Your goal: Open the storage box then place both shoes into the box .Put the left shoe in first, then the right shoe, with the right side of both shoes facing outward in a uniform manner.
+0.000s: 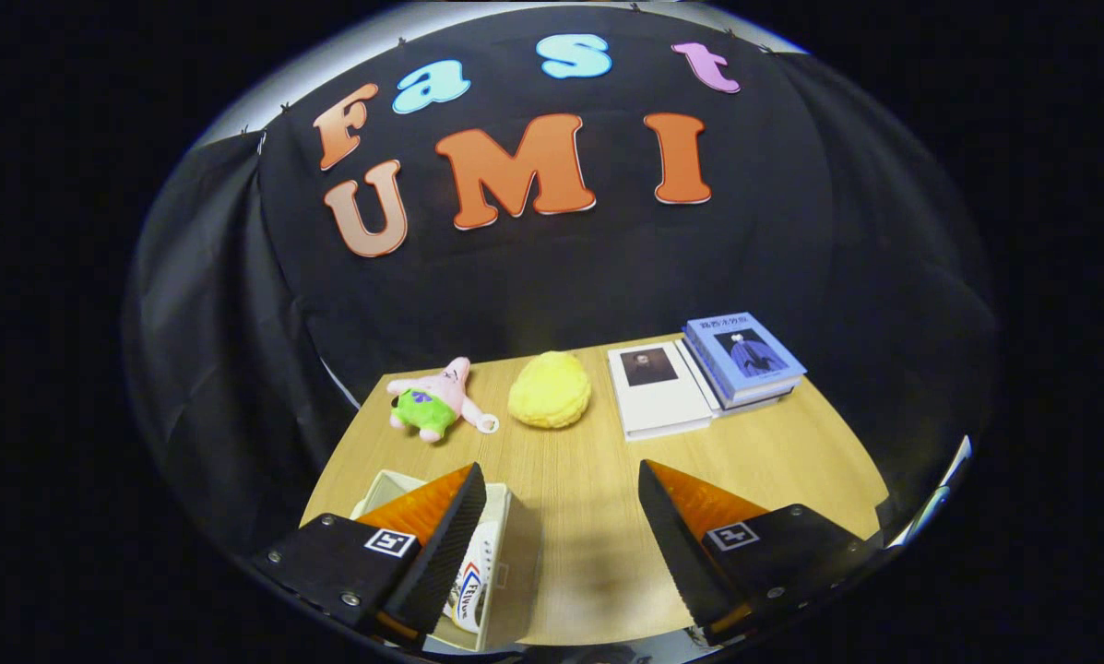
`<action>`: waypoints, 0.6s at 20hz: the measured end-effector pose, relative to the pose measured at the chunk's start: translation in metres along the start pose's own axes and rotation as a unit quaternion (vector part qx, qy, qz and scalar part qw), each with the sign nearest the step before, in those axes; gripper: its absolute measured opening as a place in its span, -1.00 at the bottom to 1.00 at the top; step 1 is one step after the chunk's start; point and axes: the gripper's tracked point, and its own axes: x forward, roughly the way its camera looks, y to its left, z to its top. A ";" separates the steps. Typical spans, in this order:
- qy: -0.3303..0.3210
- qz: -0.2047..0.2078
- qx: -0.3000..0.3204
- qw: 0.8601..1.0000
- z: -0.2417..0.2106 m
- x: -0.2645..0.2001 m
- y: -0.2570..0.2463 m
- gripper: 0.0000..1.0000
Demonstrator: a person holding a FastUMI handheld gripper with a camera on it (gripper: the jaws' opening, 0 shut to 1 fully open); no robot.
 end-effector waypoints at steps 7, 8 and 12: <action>-0.086 -0.027 -0.026 0.996 0.082 -0.038 -0.060 0.97; -0.096 -0.030 -0.028 0.994 0.090 -0.045 -0.066 0.97; -0.136 -0.036 -0.030 0.990 0.117 -0.074 -0.086 0.97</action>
